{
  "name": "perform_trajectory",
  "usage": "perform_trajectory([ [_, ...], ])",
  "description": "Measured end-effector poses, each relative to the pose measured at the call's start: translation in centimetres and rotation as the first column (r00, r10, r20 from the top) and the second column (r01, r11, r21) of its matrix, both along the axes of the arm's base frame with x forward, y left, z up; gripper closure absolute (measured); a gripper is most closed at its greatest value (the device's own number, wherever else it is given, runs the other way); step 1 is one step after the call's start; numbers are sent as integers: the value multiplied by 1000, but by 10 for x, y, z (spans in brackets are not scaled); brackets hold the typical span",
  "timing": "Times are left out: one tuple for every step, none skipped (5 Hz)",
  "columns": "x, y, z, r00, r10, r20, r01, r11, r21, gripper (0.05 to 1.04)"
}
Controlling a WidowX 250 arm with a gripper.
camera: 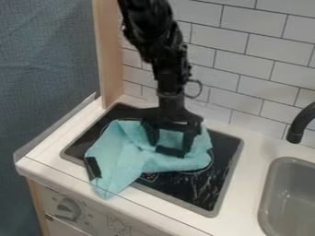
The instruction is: Move the cloth left to right
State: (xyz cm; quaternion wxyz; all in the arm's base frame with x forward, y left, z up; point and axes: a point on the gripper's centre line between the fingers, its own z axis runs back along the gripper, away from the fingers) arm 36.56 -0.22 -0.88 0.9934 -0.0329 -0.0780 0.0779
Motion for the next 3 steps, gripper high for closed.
perform_trajectory([
  [5,11,-3,996,67,60,-67,998,-9,84],
  [7,16,-11,993,92,73,-94,996,12,84],
  [7,16,-18,994,102,37,-102,995,17,84],
])
